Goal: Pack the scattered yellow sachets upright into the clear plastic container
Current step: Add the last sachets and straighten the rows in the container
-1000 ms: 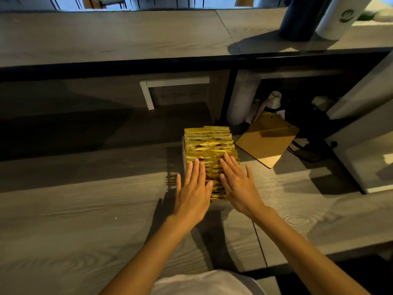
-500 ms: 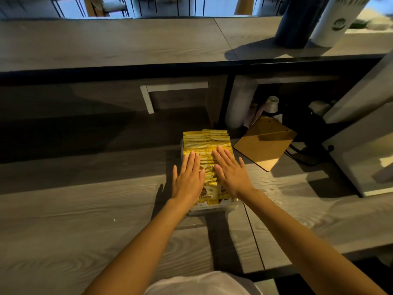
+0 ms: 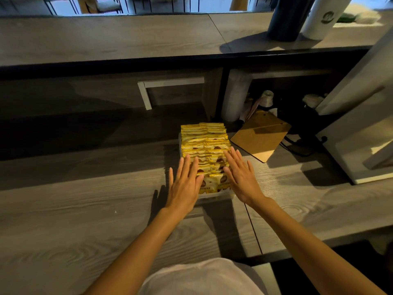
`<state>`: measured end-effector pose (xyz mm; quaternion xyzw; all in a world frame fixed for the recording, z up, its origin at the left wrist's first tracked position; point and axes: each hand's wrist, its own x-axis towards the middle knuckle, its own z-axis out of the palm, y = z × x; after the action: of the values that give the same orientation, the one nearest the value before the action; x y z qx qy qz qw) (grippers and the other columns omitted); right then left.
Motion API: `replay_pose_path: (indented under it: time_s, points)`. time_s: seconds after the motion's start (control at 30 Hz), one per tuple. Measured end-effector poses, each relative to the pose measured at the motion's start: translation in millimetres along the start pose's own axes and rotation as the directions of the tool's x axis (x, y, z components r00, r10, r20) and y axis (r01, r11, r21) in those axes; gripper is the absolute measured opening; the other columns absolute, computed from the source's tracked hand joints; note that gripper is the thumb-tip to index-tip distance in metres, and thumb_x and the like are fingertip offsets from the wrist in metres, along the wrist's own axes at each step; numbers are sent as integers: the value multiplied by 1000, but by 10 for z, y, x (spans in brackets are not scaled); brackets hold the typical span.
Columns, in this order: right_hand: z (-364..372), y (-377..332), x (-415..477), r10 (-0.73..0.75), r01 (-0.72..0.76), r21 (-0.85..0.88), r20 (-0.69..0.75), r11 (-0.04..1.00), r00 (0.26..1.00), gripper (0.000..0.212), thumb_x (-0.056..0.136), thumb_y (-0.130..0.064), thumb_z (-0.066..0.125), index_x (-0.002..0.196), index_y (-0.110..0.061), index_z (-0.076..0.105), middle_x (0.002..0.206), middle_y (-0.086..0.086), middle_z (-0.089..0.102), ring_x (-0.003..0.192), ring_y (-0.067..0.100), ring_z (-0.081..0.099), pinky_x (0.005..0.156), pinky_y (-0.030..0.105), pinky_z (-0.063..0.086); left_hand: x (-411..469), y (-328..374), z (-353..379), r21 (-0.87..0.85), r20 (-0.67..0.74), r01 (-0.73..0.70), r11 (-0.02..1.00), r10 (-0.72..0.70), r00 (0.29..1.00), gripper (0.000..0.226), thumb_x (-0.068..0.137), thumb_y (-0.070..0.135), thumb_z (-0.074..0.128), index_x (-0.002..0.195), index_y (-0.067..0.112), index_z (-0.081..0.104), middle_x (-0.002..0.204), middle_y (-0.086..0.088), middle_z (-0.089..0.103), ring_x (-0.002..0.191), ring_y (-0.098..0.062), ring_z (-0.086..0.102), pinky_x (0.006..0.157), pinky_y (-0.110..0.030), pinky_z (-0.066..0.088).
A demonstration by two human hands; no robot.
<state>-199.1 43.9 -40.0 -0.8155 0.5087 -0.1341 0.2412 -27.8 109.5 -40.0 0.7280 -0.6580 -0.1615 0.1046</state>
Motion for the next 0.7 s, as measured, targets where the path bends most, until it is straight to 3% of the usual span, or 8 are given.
replay_pose_path:
  time_s: [0.1,0.23,0.33,0.47,0.57,0.63,0.7]
  points:
    - [21,-6,91,122,-122,8,-7,993,993,56,98,-42,25,148,-23,7,159,5,0,147,21,0,119,49,10,50,44,-46,-68,28,53,996,-51,998,57,100,37,21,149,22,-3,159,-2,-13,146,-18,-13,119,-43,0]
    - [26,-31,80,96,-84,168,-68,982,993,66,92,-53,26,148,-22,14,158,7,17,146,22,12,116,52,21,-13,75,-57,-237,0,92,967,-94,996,62,99,40,27,149,23,-5,158,0,-14,147,-19,-7,119,-44,12]
    - [12,-68,-93,96,-58,310,-109,949,989,56,97,-43,33,147,-23,17,155,4,24,145,19,17,118,46,22,-165,76,-28,-387,-6,151,909,-167,986,63,99,39,27,149,23,-8,158,2,-15,147,-21,1,117,-42,18]
    - [57,-96,-374,84,-13,500,-119,866,989,41,90,-46,41,128,-52,29,130,-17,47,122,0,45,104,40,43,-323,74,74,-476,113,283,832,-262,959,66,99,42,26,147,23,-16,158,1,-14,147,-25,5,117,-49,22]
    - [125,-68,-502,133,-111,616,9,780,991,58,80,-55,54,128,-57,22,134,-19,44,125,4,45,106,43,42,-352,89,99,-532,298,451,717,-340,892,63,99,46,23,149,24,-8,159,-8,6,144,-31,18,114,-48,23]
    - [171,-21,-528,127,-146,685,79,714,989,70,78,-43,63,132,-53,18,135,-19,44,128,8,45,106,42,42,-348,87,100,-563,368,507,652,-351,861,60,99,46,22,151,22,2,155,-12,22,141,-32,26,113,-44,25]
    - [169,-1,-516,125,-163,688,106,707,986,76,81,-29,67,135,-45,17,135,-16,45,127,7,46,106,39,42,-347,85,120,-616,383,519,593,-351,855,59,99,46,22,151,20,8,155,-10,25,141,-29,26,113,-42,24]
